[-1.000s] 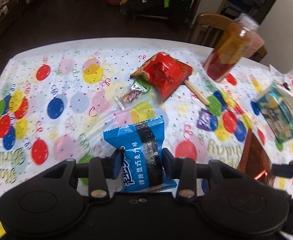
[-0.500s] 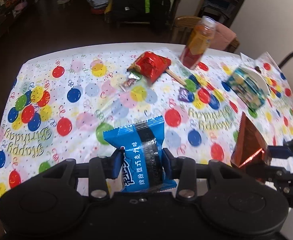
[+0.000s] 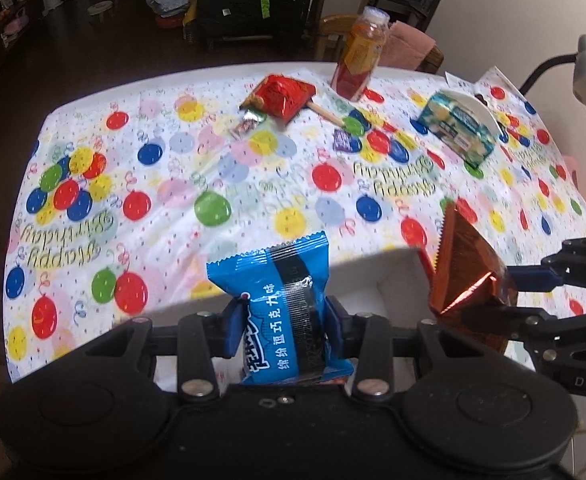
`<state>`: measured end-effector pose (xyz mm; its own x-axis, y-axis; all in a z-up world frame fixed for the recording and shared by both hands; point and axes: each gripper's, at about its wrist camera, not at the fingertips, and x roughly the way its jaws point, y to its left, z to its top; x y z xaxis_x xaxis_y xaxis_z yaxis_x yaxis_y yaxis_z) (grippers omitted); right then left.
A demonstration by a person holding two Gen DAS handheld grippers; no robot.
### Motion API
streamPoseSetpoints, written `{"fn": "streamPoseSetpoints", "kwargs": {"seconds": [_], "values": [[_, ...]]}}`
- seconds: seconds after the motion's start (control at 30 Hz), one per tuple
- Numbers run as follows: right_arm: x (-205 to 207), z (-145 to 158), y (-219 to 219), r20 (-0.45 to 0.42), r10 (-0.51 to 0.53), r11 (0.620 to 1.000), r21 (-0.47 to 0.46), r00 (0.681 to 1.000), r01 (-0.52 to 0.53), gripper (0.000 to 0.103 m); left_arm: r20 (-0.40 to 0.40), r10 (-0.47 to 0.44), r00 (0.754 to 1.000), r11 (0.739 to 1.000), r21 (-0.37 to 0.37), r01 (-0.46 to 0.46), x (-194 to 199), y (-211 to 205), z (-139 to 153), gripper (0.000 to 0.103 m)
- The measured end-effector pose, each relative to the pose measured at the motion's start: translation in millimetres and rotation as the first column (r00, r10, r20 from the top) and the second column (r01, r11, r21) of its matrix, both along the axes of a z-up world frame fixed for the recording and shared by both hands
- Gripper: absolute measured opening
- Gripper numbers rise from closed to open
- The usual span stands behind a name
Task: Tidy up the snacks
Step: 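Carry the blue wafer packet and Oreo packet over the box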
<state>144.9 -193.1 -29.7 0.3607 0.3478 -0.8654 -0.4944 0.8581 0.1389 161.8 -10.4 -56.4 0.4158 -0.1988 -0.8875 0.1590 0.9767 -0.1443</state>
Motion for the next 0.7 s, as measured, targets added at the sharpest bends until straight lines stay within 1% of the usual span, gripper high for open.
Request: {"fn": "streamPoseSetpoints", "kwargs": {"seconds": [0.13, 0.27, 0.4, 0.57, 0.7], "values": [[-14, -10, 12, -0.015, 0.015, 1.0, -0.011, 1.0, -0.015, 0.036, -0.015, -0.015, 1.0, 1.0, 0.002, 0.015, -15, 2, -9, 0.039], [-26, -32, 26, -0.042, 0.026, 0.998, -0.054, 0.999, -0.028, 0.036, -0.037, -0.026, 0.999, 1.0, 0.016, 0.027, -23, 3, -24, 0.039], [-32, -55, 37, -0.07, 0.034, 0.995, -0.094, 0.997, -0.04, 0.036, -0.063, -0.033, 0.997, 0.999, 0.018, 0.035, -24, 3, -40, 0.039], [-33, -78, 45, -0.084, 0.025, 0.989, -0.14, 0.996, -0.036, 0.036, -0.077, -0.06, 0.995, 0.996, 0.055, 0.064, -22, -4, -58, 0.039], [-31, -90, 49, -0.092, 0.015, 0.986, -0.166, 0.996, -0.03, 0.036, -0.087, -0.069, 0.994, 0.993, 0.084, 0.076, -19, -7, -70, 0.039]]}}
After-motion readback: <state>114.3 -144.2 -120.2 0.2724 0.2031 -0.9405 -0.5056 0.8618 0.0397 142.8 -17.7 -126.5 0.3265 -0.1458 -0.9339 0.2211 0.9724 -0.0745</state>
